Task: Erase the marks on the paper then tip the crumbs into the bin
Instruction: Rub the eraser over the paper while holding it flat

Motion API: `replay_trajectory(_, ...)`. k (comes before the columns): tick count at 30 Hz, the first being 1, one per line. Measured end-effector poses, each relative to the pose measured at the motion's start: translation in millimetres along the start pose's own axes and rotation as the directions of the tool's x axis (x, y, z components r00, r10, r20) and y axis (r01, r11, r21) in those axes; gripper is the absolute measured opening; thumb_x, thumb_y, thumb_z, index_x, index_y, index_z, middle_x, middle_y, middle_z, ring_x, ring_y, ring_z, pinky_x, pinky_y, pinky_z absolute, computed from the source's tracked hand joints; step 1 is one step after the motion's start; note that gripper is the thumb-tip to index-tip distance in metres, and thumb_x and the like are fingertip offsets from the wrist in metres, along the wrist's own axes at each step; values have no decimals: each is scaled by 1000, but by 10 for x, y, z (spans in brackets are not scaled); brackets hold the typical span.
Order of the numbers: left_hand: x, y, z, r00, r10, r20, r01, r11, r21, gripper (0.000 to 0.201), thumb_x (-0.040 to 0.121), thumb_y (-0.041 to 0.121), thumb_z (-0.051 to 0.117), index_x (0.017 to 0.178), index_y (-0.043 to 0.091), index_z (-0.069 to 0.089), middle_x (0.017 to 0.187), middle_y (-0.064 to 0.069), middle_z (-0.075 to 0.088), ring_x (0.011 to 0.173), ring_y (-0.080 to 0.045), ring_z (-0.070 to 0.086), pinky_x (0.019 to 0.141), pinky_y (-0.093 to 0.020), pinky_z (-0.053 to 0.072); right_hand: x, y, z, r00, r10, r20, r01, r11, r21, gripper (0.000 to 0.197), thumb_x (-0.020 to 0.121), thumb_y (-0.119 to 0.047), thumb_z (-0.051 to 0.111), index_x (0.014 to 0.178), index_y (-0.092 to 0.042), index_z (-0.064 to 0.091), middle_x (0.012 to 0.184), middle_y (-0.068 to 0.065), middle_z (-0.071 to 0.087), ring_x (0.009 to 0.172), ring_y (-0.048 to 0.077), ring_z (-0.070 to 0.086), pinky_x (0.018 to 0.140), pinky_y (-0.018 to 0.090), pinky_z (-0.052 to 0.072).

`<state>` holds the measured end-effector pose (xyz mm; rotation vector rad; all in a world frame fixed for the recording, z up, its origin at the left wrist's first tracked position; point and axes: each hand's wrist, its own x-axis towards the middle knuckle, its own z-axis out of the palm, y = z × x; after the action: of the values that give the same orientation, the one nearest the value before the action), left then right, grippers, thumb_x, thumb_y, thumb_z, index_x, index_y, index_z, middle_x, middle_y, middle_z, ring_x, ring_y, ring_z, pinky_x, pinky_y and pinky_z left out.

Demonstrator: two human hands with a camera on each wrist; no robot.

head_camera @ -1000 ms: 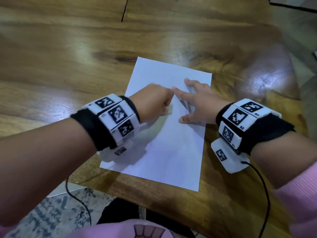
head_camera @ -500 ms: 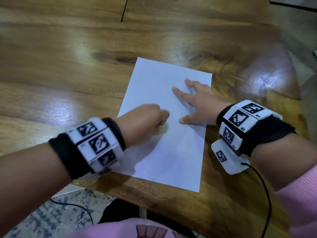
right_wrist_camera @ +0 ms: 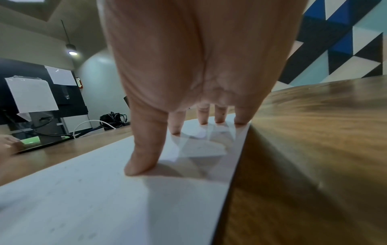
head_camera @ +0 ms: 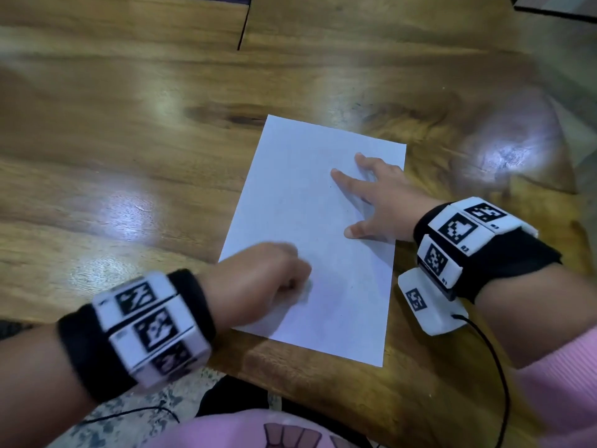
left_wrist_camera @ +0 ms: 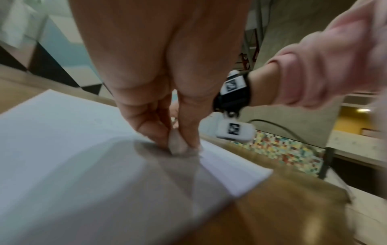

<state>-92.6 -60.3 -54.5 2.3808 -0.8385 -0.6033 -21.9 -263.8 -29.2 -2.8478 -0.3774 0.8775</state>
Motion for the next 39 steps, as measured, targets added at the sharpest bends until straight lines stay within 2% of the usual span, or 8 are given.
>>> replay_trajectory(3,-33,6,-18,993,-24,112,22,999,24,11,75,13,64,66,13,58,70,3,51,63,-13,47,56,-17,30,1,2,3,1000,-2,0,2,1000,-8,90,82,-45,64,148,-41,3,158,0,-13,145,24,-8,116,35,7)
replay_trajectory(7,436,127,-174,998,-20,-64,27,992,122,8,76,14,64,71,11,58,71,-3,50,66,-22,46,61,-29,32,16,-6,7,1000,9,2,-9,1000,-22,90,82,-46,64,147,-42,2,158,-1,-13,145,25,-6,116,36,7)
replay_trajectory(10,505,162,-131,997,-47,-55,55,988,145,15,81,15,58,68,15,50,73,-5,48,67,-23,44,63,-33,34,21,4,6,1000,13,0,-13,1000,-25,91,81,-47,64,147,-43,2,158,-2,-12,145,25,-5,117,36,8)
replay_trajectory(16,95,146,23,984,41,174,-53,996,67,12,78,12,58,66,13,55,74,-3,53,65,-18,47,56,-24,33,14,25,14,1000,3,3,-3,1000,-27,90,82,-47,63,147,-43,1,158,-2,-14,145,24,-7,116,37,8)
replay_trajectory(22,546,144,-192,995,-63,-79,75,984,159,12,82,16,57,74,9,53,77,-7,49,70,-26,47,63,-32,33,24,5,6,1000,9,11,-9,999,-39,91,82,-48,63,147,-42,0,158,-1,-14,145,24,-8,116,37,7)
replay_trajectory(30,-1,165,38,987,61,149,-72,995,69,14,81,14,52,68,11,54,77,-7,53,67,-24,51,60,-31,38,9,2,2,1000,3,23,-2,999,-43,90,83,-47,61,147,-42,-2,157,-1,-16,145,24,-8,117,39,9)
replay_trajectory(35,455,128,-160,999,-24,-33,29,990,136,13,82,18,57,71,11,53,75,-4,47,67,-23,45,61,-30,31,22,-9,1,999,11,32,-10,998,-54,91,83,-48,61,147,-42,-3,157,-1,-17,145,25,-9,117,39,8)
replay_trajectory(39,244,112,-32,997,67,33,-70,991,111,18,81,16,52,64,9,50,74,-7,50,65,-25,48,60,-34,37,16,3,-3,999,10,34,-8,999,-42,90,83,-48,61,147,-42,-3,157,-2,-17,145,24,-10,117,38,7)
